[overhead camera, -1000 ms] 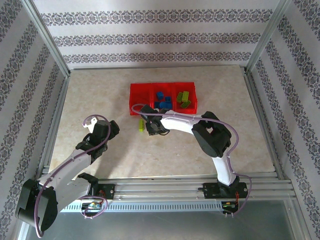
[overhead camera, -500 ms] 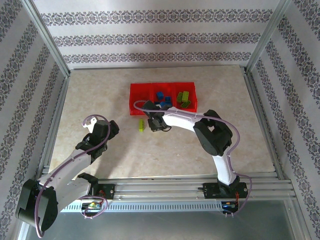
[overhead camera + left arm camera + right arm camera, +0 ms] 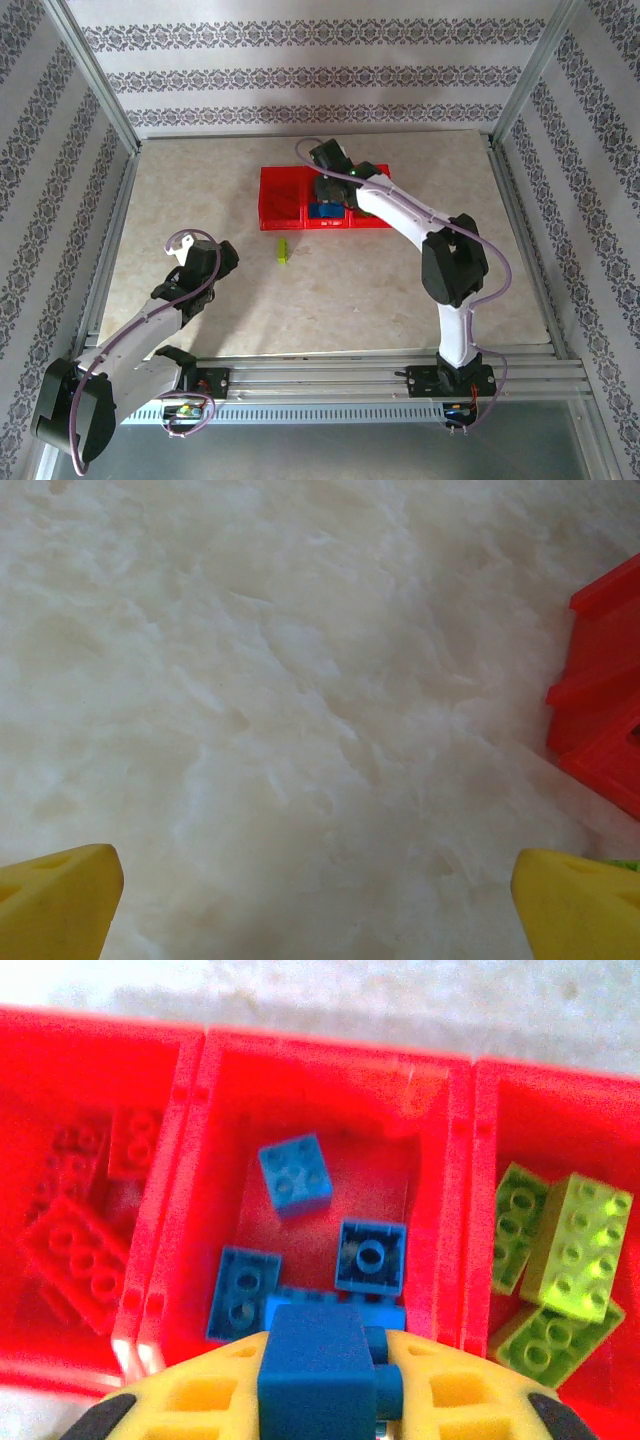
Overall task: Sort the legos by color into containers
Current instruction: Place the lego in the container, then pick up the lego from the center of the table.
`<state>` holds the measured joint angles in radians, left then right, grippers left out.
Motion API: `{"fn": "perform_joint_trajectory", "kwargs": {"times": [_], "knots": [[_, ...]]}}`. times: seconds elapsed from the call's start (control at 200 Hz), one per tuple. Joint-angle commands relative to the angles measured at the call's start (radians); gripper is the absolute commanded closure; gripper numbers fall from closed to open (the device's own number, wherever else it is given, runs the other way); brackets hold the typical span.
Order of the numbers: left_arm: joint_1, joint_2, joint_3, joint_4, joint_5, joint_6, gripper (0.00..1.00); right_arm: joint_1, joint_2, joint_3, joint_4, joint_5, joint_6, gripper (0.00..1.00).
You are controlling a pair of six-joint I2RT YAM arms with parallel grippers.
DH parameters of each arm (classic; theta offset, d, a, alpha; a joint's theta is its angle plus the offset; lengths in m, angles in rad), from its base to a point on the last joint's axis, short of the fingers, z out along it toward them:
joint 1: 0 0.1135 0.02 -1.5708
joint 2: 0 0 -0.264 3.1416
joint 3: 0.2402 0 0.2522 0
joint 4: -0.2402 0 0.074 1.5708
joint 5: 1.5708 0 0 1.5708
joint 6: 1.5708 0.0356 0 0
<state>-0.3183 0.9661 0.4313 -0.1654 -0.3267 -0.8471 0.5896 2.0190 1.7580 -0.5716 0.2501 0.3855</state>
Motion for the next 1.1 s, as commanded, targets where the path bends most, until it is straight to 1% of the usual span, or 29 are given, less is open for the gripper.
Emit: {"fn": "perform_joint_trajectory", "kwargs": {"times": [0.0,0.27,0.4,0.5,0.68,0.81,1.094], "knots": [[0.018,-0.005,0.021,0.027,0.006,-0.002,0.0,-0.018,0.08,0.073,-0.011,0.018,-0.047,0.77],[0.02,0.004,0.026,0.039,0.018,0.003,0.0,-0.036,0.209,0.232,-0.028,0.034,-0.075,0.73],[0.022,0.014,0.024,0.05,0.032,0.003,0.0,-0.037,0.255,0.276,-0.048,0.05,-0.088,0.72],[0.022,0.022,0.024,0.053,0.038,0.003,0.0,-0.037,0.274,0.288,-0.058,0.061,-0.091,0.68],[0.023,0.025,0.022,0.054,0.041,0.003,0.0,-0.037,0.275,0.28,-0.063,0.086,-0.097,0.6],[0.025,0.027,0.023,0.057,0.044,0.003,0.0,-0.038,0.263,0.275,-0.07,0.095,-0.102,0.58],[0.024,0.031,0.035,0.056,0.044,0.005,0.0,-0.017,0.152,0.193,-0.064,0.083,-0.093,0.53]]}}
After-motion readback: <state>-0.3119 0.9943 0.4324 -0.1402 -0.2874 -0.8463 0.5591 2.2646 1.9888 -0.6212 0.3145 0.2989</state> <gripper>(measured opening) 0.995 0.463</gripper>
